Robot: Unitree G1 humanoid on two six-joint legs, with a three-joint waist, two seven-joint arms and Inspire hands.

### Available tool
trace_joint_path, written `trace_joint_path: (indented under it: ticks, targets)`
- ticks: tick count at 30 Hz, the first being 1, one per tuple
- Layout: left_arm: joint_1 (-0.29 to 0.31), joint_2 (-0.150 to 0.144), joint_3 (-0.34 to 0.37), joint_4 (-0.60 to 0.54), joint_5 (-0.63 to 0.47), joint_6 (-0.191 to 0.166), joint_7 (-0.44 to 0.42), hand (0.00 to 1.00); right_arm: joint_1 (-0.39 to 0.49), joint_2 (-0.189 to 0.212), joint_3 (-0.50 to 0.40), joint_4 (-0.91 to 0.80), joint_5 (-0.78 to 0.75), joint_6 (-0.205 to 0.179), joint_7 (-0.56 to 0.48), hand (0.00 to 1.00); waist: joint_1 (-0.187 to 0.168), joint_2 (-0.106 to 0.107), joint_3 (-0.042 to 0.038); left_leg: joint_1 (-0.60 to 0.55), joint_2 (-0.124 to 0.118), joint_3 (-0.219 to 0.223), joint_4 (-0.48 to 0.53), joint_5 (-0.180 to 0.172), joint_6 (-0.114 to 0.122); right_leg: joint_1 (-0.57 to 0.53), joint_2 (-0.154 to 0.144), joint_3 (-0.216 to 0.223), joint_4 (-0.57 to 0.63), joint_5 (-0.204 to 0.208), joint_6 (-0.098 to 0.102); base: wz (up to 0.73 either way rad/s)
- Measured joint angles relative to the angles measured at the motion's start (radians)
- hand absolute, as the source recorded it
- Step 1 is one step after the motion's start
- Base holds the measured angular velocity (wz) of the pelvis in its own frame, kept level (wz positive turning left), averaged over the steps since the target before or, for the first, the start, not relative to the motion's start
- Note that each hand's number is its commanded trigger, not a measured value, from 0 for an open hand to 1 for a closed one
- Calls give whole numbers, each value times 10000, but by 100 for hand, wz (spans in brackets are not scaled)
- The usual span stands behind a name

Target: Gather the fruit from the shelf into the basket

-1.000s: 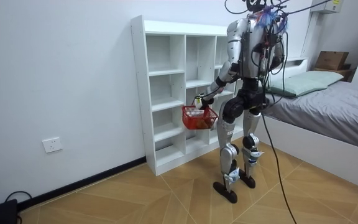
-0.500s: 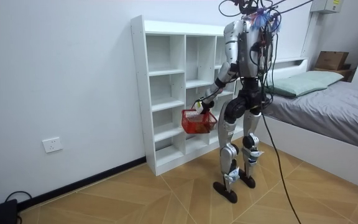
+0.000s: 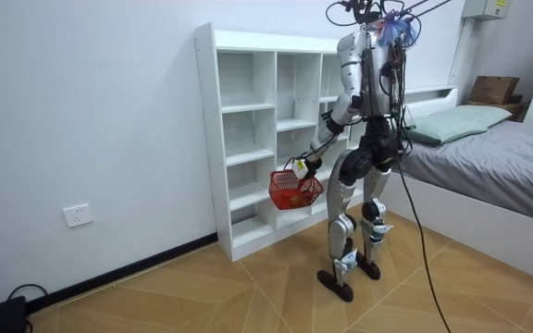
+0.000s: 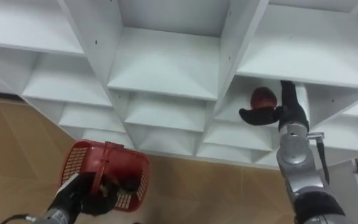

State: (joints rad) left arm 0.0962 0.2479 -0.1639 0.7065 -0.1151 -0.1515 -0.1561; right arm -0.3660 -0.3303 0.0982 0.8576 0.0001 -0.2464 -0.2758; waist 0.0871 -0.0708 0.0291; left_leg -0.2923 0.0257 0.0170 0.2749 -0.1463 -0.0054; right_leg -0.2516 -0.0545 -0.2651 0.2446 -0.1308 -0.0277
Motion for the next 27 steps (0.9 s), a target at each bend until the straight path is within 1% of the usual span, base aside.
trace_joint_path:
  ticks: [4, 6, 7, 8, 9, 10, 11, 13, 14, 17, 21, 25, 27]
  targets:
    - [-120, -2, -5, 88, 1, 6, 69, 100, -281, -101, -5, 86, -12, 0, -111, 0, 22, 5, 6, -309, -53, 7, -4, 62, 42, -358, -103, -19, 146, -3, 6, 1]
    - [-282, -5, -5, 340, 2, 58, 174, 100, -515, -139, -11, 376, -20, 16, -225, 0, 20, 7, 10, -456, -71, 10, -6, 75, 58, -516, -129, -35, 174, -3, 9, 0]
    - [-318, -5, -5, 390, 2, 84, 179, 100, -535, -150, -11, 396, -20, 47, -275, 0, 23, 6, 18, -482, -72, 10, -7, 77, 59, -542, -132, -42, 177, -3, 10, 0]
    - [-349, -4, -5, 424, 1, 184, 194, 100, -570, -151, -12, 403, -18, 91, -352, 0, 37, 5, 49, -509, -72, 11, -7, 77, 60, -576, -133, -44, 179, -4, 11, 0]
    - [-357, -6, -5, 424, 1, 235, 206, 100, -600, -150, -12, 402, -17, 91, -412, 0, 39, 6, 53, -590, -71, 14, -4, 78, 58, -667, -136, -43, 201, -4, 11, 0]
    - [-372, -6, -5, 424, 0, 236, 212, 100, -633, -153, -13, 402, -17, 92, -433, 0, 38, 9, 56, -645, -71, 14, -1, 79, 57, -726, -140, -43, 224, -4, 11, 0]
    - [-434, -9, -5, 424, -3, 249, 229, 100, -704, -153, -13, 403, -14, 95, -501, 0, 35, 8, 80, -743, -72, 16, 2, 101, 56, -865, -153, -55, 292, -4, 10, 0]
    - [-540, -16, -8, 424, -2, 277, 275, 100, -744, -152, -12, 433, -13, 95, -532, 0, 41, 11, 85, -881, -75, 13, 4, 127, 58, -1014, -159, -78, 325, -3, 9, 0]
    - [-598, -19, -41, 424, -7, 290, 330, 100, -753, -152, -9, 448, -10, 96, -544, 0, 44, 26, 112, -905, -80, 13, 2, 134, 60, -1037, -165, -76, 324, -3, 9, 0]
    - [-743, -22, -55, 428, 3, 294, 449, 100, -902, -170, 0, 702, 18, 101, -648, 0, 60, 25, 120, -1002, -47, 48, 6, 141, 67, -1185, -187, -69, 393, -4, 7, -2]
    - [-1003, -95, -68, 470, -10, 312, 617, 100, -981, -271, -4, 947, 263, 256, -772, 0, 184, 31, 132, -1168, -47, 191, 6, 174, 103, -1501, -255, 24, 565, -4, 7, -9]
    - [-1090, -155, -277, 469, -12, 376, 778, 100, -1075, -285, -3, 1088, 287, 425, -802, 0, 217, 27, 145, -1344, -85, 357, 2, 226, 159, -1828, -331, 173, 752, -5, 9, -10]
    - [-1166, -200, -385, 469, -1, 396, 820, 100, -1078, -285, -4, 1108, 229, 600, -805, 0, 202, 12, 167, -1386, -115, 361, -1, 254, 168, -1914, -361, 195, 825, -6, 11, -2]
